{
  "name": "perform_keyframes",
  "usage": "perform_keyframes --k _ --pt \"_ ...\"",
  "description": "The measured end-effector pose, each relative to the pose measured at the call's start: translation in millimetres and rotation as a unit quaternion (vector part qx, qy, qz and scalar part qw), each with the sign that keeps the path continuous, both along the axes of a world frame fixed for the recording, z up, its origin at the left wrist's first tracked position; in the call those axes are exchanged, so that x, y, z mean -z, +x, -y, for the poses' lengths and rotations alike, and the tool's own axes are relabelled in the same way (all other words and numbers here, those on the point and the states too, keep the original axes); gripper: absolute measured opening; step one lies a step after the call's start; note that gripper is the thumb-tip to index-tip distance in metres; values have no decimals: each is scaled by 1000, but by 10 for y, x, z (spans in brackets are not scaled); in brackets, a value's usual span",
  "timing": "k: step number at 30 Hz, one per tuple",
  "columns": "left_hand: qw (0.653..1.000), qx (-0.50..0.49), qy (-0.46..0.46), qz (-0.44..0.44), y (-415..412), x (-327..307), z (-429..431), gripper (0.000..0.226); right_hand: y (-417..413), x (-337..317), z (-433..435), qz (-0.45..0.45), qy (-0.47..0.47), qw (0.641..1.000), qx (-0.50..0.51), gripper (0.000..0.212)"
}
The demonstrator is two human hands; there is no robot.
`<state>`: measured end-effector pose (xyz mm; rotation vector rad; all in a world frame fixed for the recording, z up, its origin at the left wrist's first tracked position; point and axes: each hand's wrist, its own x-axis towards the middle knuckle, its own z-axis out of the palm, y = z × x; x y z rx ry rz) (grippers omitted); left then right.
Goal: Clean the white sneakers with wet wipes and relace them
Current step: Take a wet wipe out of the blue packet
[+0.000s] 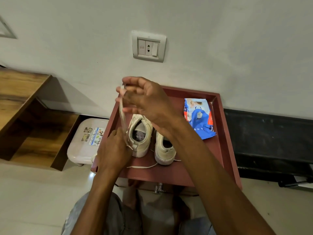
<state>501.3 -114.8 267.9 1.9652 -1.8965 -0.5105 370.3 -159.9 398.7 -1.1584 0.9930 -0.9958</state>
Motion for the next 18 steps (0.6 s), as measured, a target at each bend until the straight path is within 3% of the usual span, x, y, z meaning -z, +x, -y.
perform_keyframes --k 3,6,10,13,15,17,18 --pt "999 21 14 -21 -16 -14 -18 52 13 -58 79 -7 -13 1000 -3 39" --pt "999 22 36 -26 -26 -28 -21 56 -51 53 153 -164 -51 984 42 33" --pt "999 -6 26 -23 -39 -42 -28 50 -203 327 109 -330 -51 942 21 37" --pt "1000 -22 0 3 -103 -49 -51 50 -376 459 -49 -489 -78 868 31 35" --pt "999 -18 -26 27 -155 -49 -79 42 -507 540 -270 -601 -96 790 72 26" --pt "1000 -2 -18 22 -212 -40 -115 40 -594 627 -521 -667 -115 730 96 30" --pt "1000 10 -5 23 -248 -40 -139 45 -611 660 -640 -678 -117 720 94 34"
